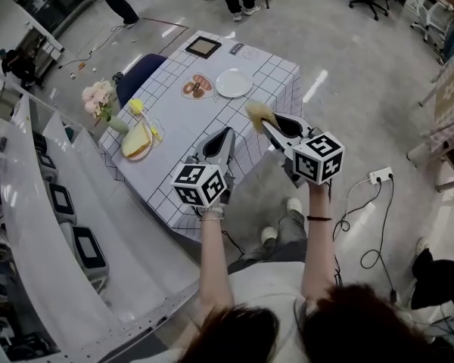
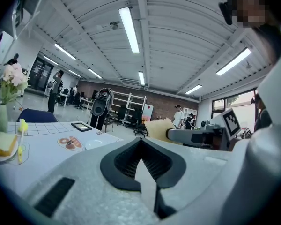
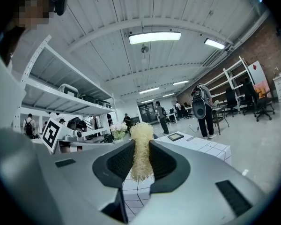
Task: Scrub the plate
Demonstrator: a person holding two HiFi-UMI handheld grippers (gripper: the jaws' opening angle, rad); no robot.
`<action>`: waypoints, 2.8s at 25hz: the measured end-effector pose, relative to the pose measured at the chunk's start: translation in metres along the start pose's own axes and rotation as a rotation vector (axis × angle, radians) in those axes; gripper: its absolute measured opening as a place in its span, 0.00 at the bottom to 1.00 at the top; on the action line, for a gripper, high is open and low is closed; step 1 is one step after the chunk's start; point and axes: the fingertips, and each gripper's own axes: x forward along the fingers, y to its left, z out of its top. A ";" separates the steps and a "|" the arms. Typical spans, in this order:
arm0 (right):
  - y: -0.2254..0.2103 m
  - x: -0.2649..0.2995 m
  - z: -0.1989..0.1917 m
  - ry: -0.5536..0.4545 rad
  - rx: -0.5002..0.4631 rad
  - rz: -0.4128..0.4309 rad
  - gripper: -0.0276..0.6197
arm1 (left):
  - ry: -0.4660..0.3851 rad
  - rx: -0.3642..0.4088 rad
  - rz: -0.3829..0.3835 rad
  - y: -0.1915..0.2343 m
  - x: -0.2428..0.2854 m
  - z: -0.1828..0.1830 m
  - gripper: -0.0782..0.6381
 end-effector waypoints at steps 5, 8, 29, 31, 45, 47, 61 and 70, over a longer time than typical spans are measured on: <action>-0.014 0.011 0.005 0.013 -0.001 0.015 0.17 | -0.006 -0.018 0.024 0.009 0.013 0.004 0.12; -0.024 0.021 0.010 0.024 -0.008 0.032 0.17 | -0.005 -0.020 0.030 0.011 0.026 0.006 0.12; -0.103 0.099 0.041 0.105 -0.054 0.197 0.17 | -0.048 -0.079 0.203 0.061 0.108 0.026 0.12; -0.107 0.104 0.041 0.112 -0.056 0.217 0.17 | -0.053 -0.086 0.224 0.063 0.112 0.026 0.12; -0.124 0.126 0.023 0.172 -0.030 0.293 0.17 | -0.037 -0.140 0.346 0.075 0.121 0.012 0.12; -0.127 0.128 0.021 0.171 -0.020 0.286 0.17 | -0.032 -0.152 0.345 0.077 0.123 0.007 0.12; -0.139 0.180 0.003 0.258 -0.066 0.261 0.17 | 0.013 -0.238 0.324 0.126 0.149 -0.016 0.12; -0.147 0.220 0.002 0.282 -0.080 0.249 0.17 | 0.021 -0.265 0.332 0.173 0.149 -0.011 0.12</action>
